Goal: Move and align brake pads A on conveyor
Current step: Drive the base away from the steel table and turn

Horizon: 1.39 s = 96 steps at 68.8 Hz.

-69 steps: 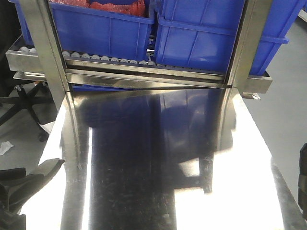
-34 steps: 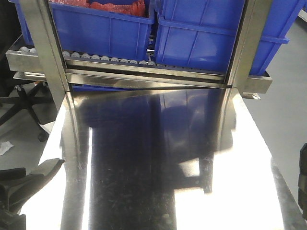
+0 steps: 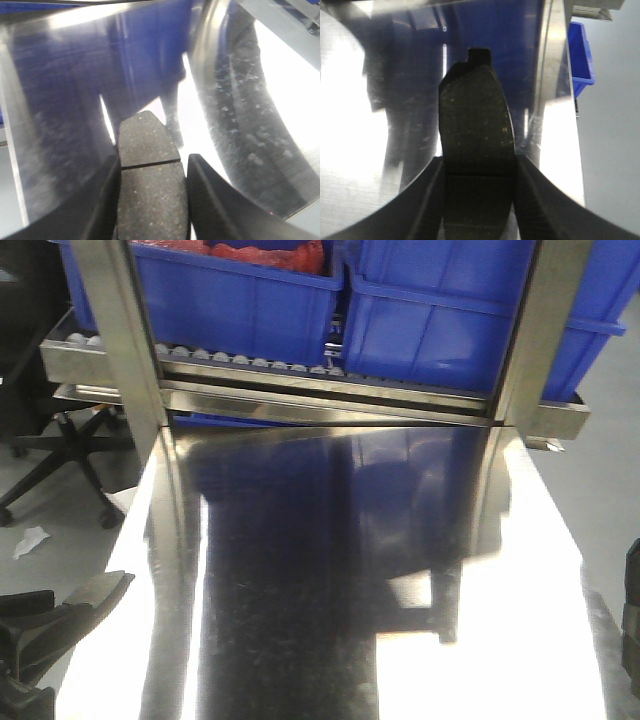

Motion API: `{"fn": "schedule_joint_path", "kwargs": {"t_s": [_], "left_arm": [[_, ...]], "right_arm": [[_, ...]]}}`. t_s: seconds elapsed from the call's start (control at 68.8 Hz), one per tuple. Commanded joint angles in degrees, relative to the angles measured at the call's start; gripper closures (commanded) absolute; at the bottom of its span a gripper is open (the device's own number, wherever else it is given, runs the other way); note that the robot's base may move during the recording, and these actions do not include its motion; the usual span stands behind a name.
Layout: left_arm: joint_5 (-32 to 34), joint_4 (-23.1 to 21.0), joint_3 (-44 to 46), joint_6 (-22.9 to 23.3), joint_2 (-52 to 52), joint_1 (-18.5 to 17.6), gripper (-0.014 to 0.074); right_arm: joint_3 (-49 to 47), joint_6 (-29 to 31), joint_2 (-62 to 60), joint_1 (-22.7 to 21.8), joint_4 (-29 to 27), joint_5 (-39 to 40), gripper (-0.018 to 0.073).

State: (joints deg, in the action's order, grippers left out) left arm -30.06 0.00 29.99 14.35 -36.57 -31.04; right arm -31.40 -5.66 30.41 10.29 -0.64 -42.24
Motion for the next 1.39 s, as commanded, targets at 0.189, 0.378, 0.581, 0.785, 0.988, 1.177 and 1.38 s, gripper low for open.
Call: {"fn": "schedule_joint_path", "kwargs": {"t_s": [0.189, 0.378, 0.581, 0.785, 0.988, 1.177, 1.38], "left_arm": [[5.3, 0.0, 1.6, 0.4, 0.2, -0.3, 0.0603], [5.3, 0.0, 1.6, 0.4, 0.2, -0.3, 0.0603], [5.3, 0.0, 1.6, 0.4, 0.2, -0.3, 0.0603], [5.3, 0.0, 1.6, 0.4, 0.2, -0.3, 0.0603], [5.3, 0.0, 1.6, 0.4, 0.2, -0.3, 0.0603], [5.3, 0.0, 1.6, 0.4, 0.2, -0.3, 0.0603], [5.3, 0.0, 1.6, 0.4, 0.2, -0.3, 0.0603]], "right_arm": [[-1.8, 0.5, 0.0, -0.4, 0.3, 5.2, 0.0565], [-1.8, 0.5, 0.0, -0.4, 0.3, 5.2, 0.0565], [-1.8, 0.5, 0.0, -0.4, 0.3, 5.2, 0.0565], [-1.8, 0.5, 0.0, -0.4, 0.3, 5.2, 0.0565], [-1.8, 0.5, 0.0, -0.4, 0.3, 5.2, 0.0565], [-1.8, 0.5, 0.0, -0.4, 0.3, 5.2, 0.0565], [-1.8, 0.5, 0.0, -0.4, 0.3, 5.2, 0.0565]]}}
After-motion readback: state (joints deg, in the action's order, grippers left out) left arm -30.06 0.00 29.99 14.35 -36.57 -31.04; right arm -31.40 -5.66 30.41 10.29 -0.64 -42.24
